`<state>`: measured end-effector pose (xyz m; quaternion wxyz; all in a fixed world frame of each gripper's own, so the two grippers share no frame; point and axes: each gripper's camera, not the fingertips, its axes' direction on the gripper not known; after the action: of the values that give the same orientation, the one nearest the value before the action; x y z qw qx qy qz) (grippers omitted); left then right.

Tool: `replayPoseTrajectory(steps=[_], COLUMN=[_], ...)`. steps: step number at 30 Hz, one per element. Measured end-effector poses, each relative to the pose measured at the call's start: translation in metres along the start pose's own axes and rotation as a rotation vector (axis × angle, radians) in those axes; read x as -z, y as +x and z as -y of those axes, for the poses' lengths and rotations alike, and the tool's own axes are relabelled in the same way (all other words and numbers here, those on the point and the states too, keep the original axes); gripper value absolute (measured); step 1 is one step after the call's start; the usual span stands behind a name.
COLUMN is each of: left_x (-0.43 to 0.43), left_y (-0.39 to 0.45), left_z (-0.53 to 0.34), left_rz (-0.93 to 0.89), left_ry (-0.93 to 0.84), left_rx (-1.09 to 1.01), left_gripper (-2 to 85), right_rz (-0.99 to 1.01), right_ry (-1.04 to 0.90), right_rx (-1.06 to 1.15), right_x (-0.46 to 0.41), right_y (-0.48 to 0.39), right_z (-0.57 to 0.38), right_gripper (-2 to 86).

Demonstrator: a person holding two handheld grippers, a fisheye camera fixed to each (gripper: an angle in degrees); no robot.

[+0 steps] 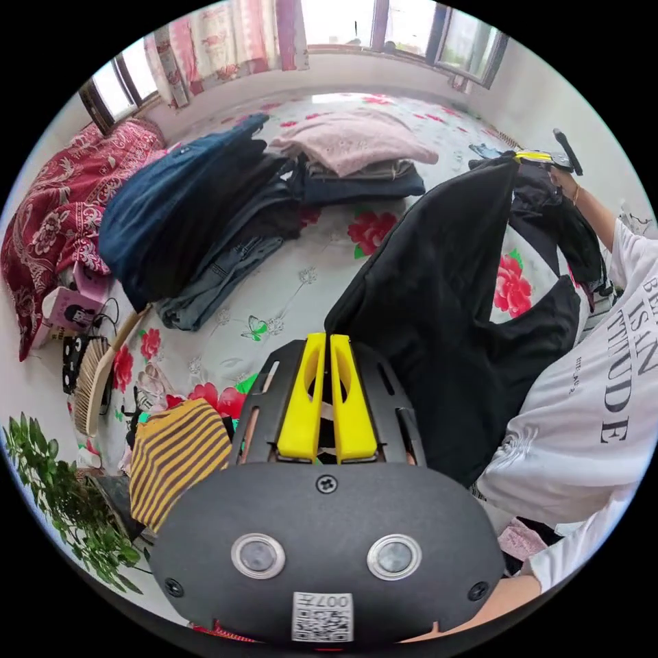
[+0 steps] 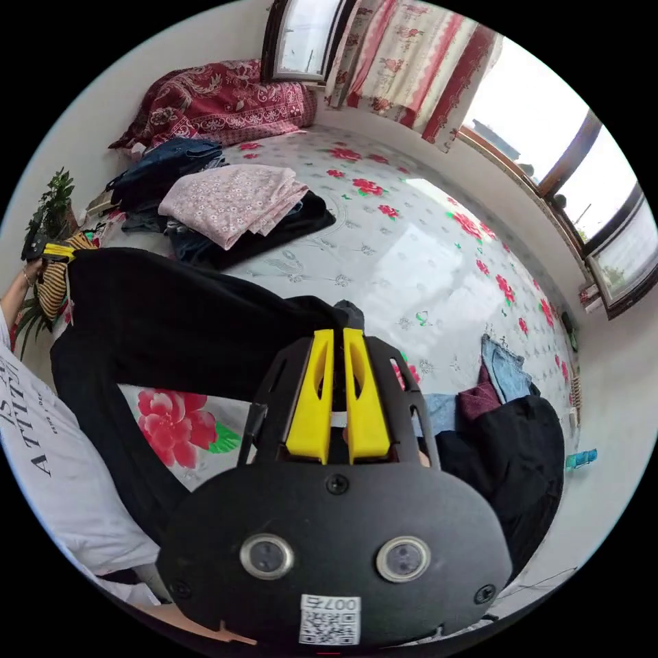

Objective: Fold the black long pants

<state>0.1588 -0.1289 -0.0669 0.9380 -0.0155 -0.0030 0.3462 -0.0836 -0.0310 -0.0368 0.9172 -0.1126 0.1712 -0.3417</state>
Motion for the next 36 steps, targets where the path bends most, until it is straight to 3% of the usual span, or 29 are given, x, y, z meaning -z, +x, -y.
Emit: replayPoseTrajectory(steps=[2, 6, 9, 11, 13, 15, 17, 22, 24, 27, 28, 30, 32, 36], left_x=[0.036, 0.078, 0.05, 0.01, -0.048, -0.071, -0.075, -0.067, -0.066, -0.059, -0.055, -0.045, -0.034, -0.029], left_y=[0.023, 0.087, 0.149, 0.186, 0.227, 0.243, 0.241, 0.245, 0.254, 0.265, 0.269, 0.273, 0.275, 0.287], left_z=[-0.029, -0.103, -0.149, -0.171, -0.193, -0.199, -0.193, -0.173, -0.168, -0.159, -0.156, -0.152, -0.15, -0.152], left_rz=[0.024, 0.026, -0.018, -0.05, -0.054, -0.011, -0.015, -0.011, 0.011, 0.048, 0.067, 0.1, 0.127, 0.129], left_ry=[0.062, 0.102, -0.033, -0.167, -0.313, -0.36, -0.354, -0.353, -0.363, -0.368, -0.368, -0.367, -0.35, -0.339], left_rx=[-0.005, -0.008, -0.058, -0.092, -0.134, -0.161, -0.126, -0.161, -0.192, -0.228, -0.241, -0.253, -0.249, -0.219], left_gripper=[-0.9, -0.9, -0.8, -0.8, -0.8, -0.9, -0.9, -0.9, -0.9, -0.9, -0.9, -0.9, -0.9, -0.9], right_rz=[-0.046, -0.105, -0.122, -0.009, 0.039, 0.012, 0.02, 0.053, 0.103, 0.066, 0.052, 0.046, 0.057, 0.155], right_ry=[0.109, 0.137, -0.064, -0.343, -0.475, -0.44, -0.266, -0.072, -0.107, -0.402, -0.4, -0.293, -0.047, 0.148], right_rx=[-0.056, -0.181, -0.317, -0.506, -0.62, -0.707, -0.734, -0.616, -0.562, -0.526, -0.507, -0.601, -0.722, -0.945], right_x=[0.066, 0.126, 0.103, 0.047, 0.023, 0.032, 0.059, 0.05, 0.02, -0.056, -0.061, -0.033, 0.031, 0.075], right_y=[-0.02, -0.063, -0.105, -0.128, -0.14, -0.143, -0.136, -0.135, -0.141, -0.145, -0.14, -0.115, -0.078, -0.032], right_z=[-0.065, -0.183, -0.292, -0.384, -0.435, -0.46, -0.466, -0.427, -0.407, -0.399, -0.404, -0.417, -0.455, -0.548], right_gripper=[0.3, 0.4, 0.6, 0.9, 1.2, 2.0, 3.3, 6.1, 6.8, 4.7, 3.1, 1.3, 0.4, 0.0])
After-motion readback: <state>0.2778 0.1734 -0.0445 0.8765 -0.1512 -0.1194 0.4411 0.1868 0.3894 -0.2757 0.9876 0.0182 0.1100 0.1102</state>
